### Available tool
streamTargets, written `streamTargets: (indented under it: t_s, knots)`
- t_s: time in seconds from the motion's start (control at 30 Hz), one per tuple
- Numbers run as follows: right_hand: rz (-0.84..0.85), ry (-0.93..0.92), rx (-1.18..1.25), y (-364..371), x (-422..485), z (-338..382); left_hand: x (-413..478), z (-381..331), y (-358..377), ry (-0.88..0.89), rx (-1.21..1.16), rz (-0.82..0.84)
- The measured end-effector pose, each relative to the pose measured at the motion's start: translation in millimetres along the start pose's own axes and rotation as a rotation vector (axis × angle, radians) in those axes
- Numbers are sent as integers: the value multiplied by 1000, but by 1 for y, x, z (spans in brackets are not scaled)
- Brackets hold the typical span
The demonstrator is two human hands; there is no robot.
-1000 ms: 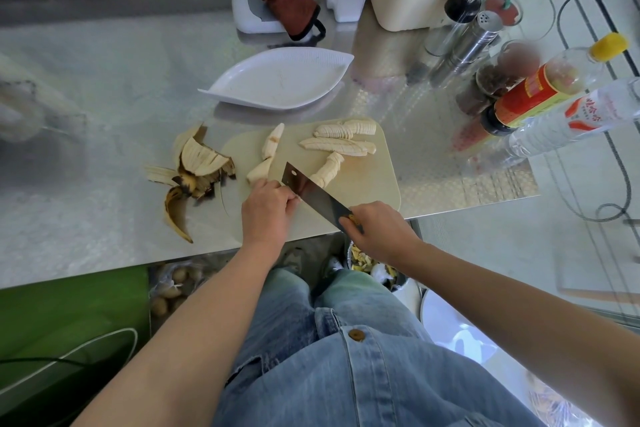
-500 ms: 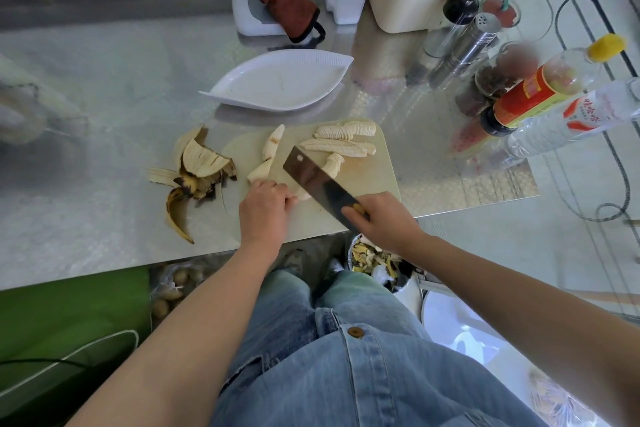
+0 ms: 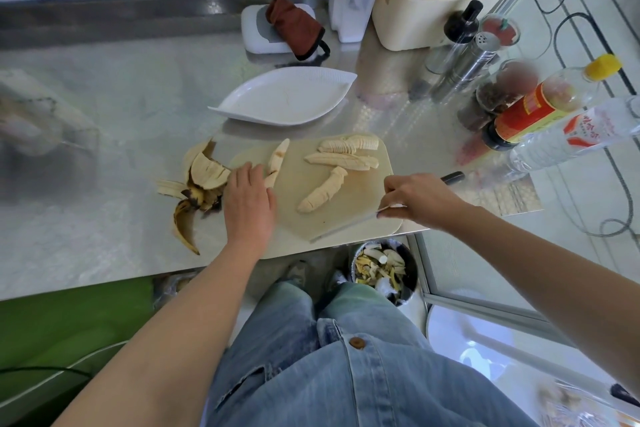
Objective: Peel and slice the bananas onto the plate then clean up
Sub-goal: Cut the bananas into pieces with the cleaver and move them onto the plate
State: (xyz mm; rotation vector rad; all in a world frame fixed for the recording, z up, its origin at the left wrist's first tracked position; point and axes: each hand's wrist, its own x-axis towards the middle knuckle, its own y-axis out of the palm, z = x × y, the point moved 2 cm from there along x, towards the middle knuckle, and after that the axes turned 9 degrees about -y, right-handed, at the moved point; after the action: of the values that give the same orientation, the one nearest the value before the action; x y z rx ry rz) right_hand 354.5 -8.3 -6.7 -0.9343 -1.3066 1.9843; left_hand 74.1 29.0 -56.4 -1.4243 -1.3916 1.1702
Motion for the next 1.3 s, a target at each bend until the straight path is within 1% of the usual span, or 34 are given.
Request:
streamTargets:
  t_s: [0.07,0.13,0.23,0.37,0.73,0.87,0.97,1.03,1.1,1.17,1.3]
  knots:
    - [-1,0,-18,1,10,3,1,2,4,-10,0,78]
    - [-4,37,-31,2,20,6,2,4,4,11,30,107]
    - [-11,103,-41,3,33,7,7,6,-3,58,129,75]
    - [-7,175,-56,1,44,5,12,6,-10,81,194,67]
    - [-13,331,-39,-2,67,1,17,4,-22,60,187,51]
    - [-36,337,-33,-2,65,2,18,3,-25,60,188,39]
    - [-69,273,17,-3,56,-2,20,4,-22,62,169,17]
    - [-45,218,39,-3,50,-6,21,3,-22,53,157,2]
    - [2,187,10,-3,47,-8,23,2,-23,48,158,-10]
    - [-4,216,-6,-2,49,-10,24,2,-24,49,168,-7]
    - [-53,347,-16,-2,57,-12,24,3,-23,49,162,-7]
